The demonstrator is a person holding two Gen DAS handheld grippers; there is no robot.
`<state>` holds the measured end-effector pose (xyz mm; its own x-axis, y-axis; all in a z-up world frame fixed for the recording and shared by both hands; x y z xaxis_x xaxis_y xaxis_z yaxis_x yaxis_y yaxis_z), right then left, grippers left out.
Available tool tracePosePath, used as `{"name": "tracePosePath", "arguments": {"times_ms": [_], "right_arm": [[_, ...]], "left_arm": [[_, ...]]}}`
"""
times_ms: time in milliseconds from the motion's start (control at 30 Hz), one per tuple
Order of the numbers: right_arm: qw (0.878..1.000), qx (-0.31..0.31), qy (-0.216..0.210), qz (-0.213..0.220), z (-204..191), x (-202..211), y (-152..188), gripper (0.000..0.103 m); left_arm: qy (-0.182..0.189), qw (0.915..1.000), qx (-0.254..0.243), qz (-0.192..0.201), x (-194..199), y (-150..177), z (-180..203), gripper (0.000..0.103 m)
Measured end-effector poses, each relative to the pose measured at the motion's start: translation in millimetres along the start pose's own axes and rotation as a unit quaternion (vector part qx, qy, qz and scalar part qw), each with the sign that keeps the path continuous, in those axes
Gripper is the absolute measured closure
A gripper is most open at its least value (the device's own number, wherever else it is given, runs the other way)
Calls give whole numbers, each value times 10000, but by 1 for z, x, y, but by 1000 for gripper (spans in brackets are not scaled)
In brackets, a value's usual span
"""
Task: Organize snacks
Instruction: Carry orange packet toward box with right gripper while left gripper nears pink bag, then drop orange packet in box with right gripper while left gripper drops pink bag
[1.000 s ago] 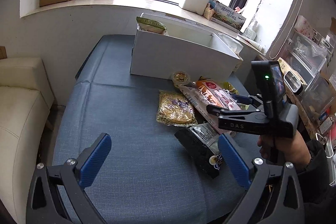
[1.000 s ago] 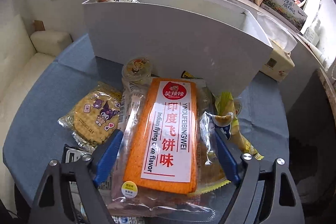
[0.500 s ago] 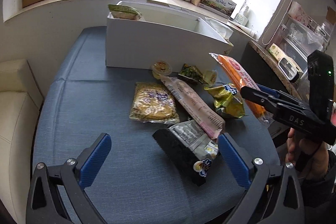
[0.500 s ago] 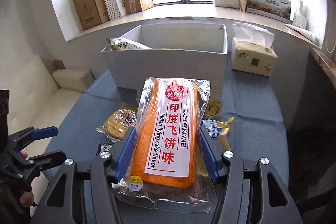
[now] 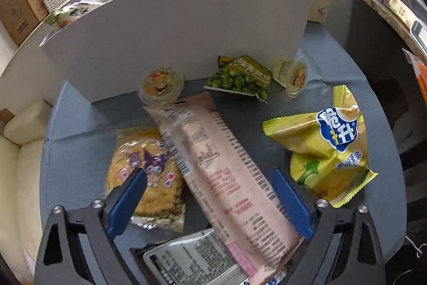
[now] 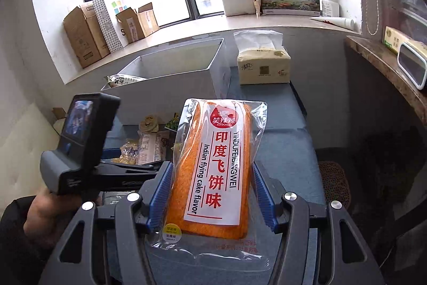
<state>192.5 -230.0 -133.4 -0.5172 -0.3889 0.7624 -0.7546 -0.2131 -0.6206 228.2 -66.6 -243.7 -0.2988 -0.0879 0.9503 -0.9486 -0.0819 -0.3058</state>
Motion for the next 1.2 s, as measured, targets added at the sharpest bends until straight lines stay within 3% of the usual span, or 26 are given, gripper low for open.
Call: {"name": "tracePosePath", "arguments": {"times_ms": [100, 133, 267, 367, 533, 667, 800, 933, 1067, 1200], "right_arm": [[10000, -25, -35, -18, 0, -4, 1, 40], [10000, -18, -38, -27, 0, -4, 2, 40], [10000, 11, -93, -24, -4, -4, 4, 40], [9999, 36, -128, -7, -8, -4, 4, 40], [9997, 165, -178, -16, -21, -9, 2, 40], [9991, 266, -321, 30, -37, -13, -9, 39], [9979, 399, -475, 188, -54, -17, -44, 39], [9954, 363, -796, 402, -68, -28, -101, 39], [9946, 187, -959, 359, -72, -59, -159, 39], [9952, 32, -947, 236, -66, -91, -202, 39]], "left_arm": [[-483, 9987, -161, 63, -4, -4, 5, 33], [-435, 9989, -154, 79, -2, -3, 5, 36], [6, 9999, -34, 137, 10, 8, -3, 43], [415, 9981, 56, 447, 32, 16, -17, 44], [1073, 9883, 347, 1028, 85, 26, -50, 45], [1264, 9804, 422, 1453, 127, 19, -75, 45], [1246, 9746, 399, 1816, 158, -24, -89, 45], [1245, 9695, 297, 2091, 178, -83, -102, 45], [992, 9711, 155, 2164, 169, -147, -107, 45], [754, 9749, 23, 2095, 146, -189, -112, 45]]}}
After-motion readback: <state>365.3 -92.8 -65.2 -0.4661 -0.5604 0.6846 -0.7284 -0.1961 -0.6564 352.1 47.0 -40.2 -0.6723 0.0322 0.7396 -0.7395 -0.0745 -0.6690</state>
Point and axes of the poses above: each gripper's, at about its wrist camera, not at the fingertips, and x roughly against the way its jaws point, z to its right, y to its underside, the point moved 10 cm from there along -x, roughly the way its jaws point, and after that the axes turned 7 degrees about -z, right-handed, at the moved point
